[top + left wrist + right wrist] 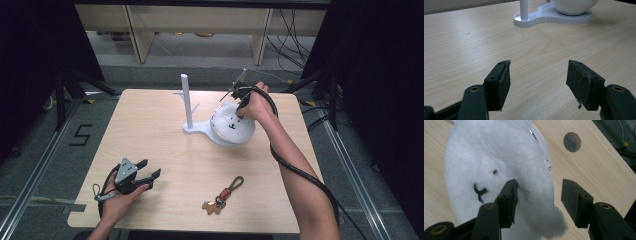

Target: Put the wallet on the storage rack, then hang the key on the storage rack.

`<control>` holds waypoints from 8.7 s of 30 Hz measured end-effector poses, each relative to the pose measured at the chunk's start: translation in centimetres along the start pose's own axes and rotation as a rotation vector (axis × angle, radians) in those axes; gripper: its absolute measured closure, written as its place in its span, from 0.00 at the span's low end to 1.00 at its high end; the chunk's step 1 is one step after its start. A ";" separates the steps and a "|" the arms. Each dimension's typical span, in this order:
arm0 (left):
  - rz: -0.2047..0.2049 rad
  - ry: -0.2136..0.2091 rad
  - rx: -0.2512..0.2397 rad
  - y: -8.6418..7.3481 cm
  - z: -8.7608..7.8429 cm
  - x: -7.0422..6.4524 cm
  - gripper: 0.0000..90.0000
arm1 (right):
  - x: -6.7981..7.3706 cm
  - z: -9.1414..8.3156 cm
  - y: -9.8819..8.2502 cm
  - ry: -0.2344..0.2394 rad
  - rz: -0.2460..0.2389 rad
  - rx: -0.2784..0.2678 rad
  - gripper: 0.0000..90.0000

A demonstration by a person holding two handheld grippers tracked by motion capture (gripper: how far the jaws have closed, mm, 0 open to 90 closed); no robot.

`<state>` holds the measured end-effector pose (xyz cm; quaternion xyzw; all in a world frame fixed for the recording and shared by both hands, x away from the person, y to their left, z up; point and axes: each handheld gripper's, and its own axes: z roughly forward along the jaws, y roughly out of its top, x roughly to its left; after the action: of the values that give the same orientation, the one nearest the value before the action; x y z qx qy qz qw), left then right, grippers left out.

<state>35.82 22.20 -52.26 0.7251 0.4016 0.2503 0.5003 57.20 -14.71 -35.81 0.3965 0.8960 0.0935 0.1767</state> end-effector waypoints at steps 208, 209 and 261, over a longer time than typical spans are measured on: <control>0.415 -0.415 0.709 7.9 11.1 -19.5 0.76 | 5.5 1.4 -19.8 0.349 0.324 -0.015 0.93; 0.373 -0.415 0.708 7.9 10.8 -19.5 0.76 | 5.6 1.2 -19.7 0.356 0.359 0.016 0.93; -0.016 -0.163 0.118 12.7 2.9 -5.6 0.77 | 5.2 2.2 -22.6 0.302 0.453 -0.282 0.85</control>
<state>39.13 13.73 -41.30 0.7679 0.3795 0.1624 0.4899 39.53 -25.87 -46.03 0.5392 0.7792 0.3118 0.0697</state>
